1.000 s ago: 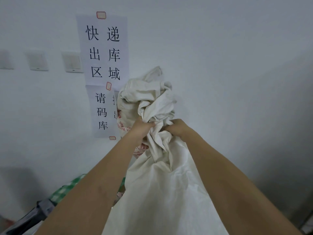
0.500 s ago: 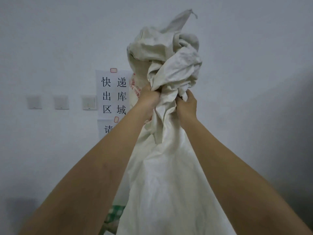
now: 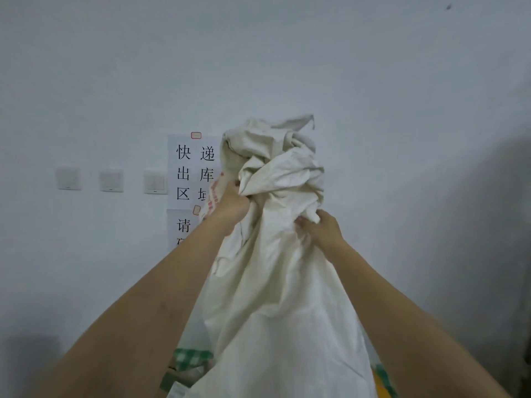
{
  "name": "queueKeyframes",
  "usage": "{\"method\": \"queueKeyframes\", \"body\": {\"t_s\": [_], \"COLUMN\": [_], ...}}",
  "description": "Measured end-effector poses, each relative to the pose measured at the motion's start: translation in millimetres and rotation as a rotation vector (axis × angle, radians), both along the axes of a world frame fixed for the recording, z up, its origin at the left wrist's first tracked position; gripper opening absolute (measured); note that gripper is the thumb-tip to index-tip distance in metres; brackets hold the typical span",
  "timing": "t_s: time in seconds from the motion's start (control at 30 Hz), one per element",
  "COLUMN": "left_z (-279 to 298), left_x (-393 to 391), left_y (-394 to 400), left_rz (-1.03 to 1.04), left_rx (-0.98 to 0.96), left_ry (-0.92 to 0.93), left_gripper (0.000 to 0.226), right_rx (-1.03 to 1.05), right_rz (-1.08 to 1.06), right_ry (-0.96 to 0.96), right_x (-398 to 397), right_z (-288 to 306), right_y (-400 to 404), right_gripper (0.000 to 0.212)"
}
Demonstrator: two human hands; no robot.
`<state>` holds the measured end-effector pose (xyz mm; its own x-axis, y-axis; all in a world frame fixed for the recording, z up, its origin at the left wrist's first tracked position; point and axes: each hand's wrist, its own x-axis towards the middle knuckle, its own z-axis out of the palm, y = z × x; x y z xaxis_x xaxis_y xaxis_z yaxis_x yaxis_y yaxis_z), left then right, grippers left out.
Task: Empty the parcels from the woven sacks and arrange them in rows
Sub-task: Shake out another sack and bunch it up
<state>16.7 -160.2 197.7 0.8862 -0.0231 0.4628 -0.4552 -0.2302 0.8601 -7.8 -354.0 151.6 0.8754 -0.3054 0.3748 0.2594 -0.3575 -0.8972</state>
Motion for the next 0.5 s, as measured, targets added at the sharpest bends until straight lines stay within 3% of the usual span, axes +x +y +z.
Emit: {"method": "queueKeyframes", "body": {"t_s": [0.1, 0.17, 0.33, 0.43, 0.5], "left_z": [-20, -29, -35, -35, -36], "left_x": [-7, -14, -35, -37, -37], "left_y": [4, 4, 0, 4, 7], "left_rz": [-0.020, -0.028, -0.059, -0.081, -0.101], "left_rx": [0.025, 0.038, 0.044, 0.121, 0.183], "left_ry": [-0.039, -0.056, -0.024, 0.026, 0.111], "left_gripper": [0.043, 0.042, 0.026, 0.028, 0.026], "right_rx": [0.004, -0.154, -1.016, -1.307, -1.428], "right_rz": [0.025, -0.013, -0.142, -0.250, -0.358], "right_ry": [0.004, -0.130, -0.577, -0.797, -0.815], "right_x": [-11, -20, -35, -39, -38], "right_z": [-24, -31, -6, 19, 35], "right_y": [-4, -2, 4, 6, 10], "right_gripper": [0.087, 0.109, 0.111, 0.095, 0.094]}}
